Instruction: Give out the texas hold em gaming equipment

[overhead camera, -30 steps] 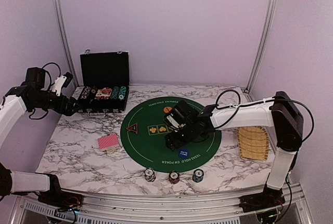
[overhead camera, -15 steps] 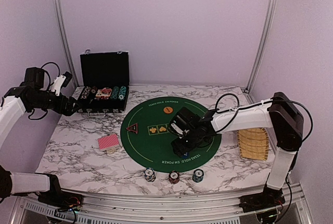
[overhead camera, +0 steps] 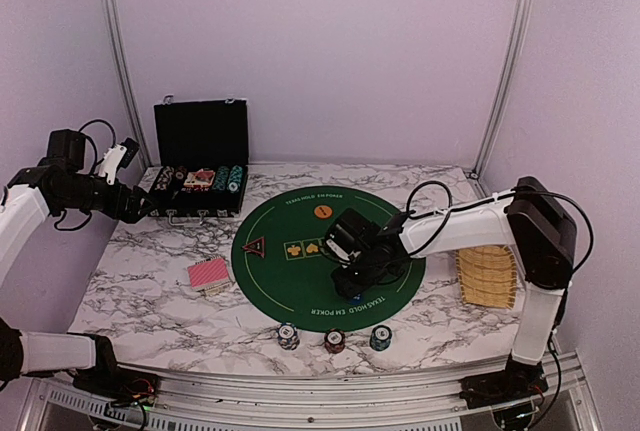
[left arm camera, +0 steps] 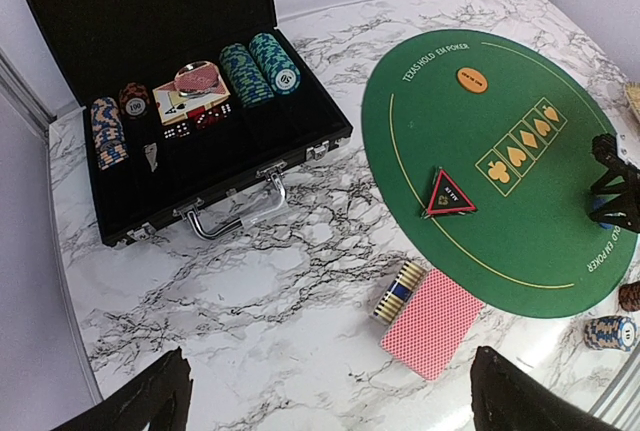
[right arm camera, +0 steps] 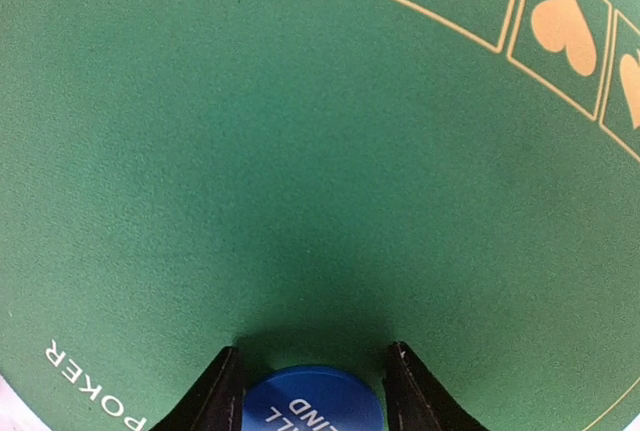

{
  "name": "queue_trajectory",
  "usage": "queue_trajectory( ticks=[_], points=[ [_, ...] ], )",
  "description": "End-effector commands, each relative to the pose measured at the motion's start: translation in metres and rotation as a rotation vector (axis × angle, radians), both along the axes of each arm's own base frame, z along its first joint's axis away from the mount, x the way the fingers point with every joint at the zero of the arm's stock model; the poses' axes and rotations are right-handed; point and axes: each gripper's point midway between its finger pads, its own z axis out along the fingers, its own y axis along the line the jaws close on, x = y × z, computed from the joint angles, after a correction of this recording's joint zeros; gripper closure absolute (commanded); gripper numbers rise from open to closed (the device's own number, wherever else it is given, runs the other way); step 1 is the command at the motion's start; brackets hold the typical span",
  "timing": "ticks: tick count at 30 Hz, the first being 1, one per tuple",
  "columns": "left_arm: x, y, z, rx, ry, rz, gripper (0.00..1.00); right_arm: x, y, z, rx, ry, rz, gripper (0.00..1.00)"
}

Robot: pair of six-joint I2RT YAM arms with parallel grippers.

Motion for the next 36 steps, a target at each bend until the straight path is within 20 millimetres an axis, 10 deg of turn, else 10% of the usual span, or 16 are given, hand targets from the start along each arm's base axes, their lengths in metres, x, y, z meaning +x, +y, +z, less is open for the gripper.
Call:
queue_trajectory(
  ticks=[1,21,28,36],
  points=[
    [-0.006,-0.003,-0.002,-0.016,0.02,-0.014,0.01,-0.002,-0.015,0.002,-0.045,-0.017,-0.016,0.55],
    [-0.005,-0.003,0.0,-0.016,0.015,-0.017,0.01,-0.011,-0.073,0.019,-0.057,-0.019,-0.105,0.58],
    [-0.005,-0.003,0.0,-0.012,0.014,-0.017,0.01,0.0,-0.055,0.048,-0.015,-0.06,-0.089,0.39],
    [-0.005,-0.001,0.003,-0.003,0.009,-0.013,0.01,-0.031,0.013,0.112,0.122,-0.09,0.071,0.1]
  ],
)
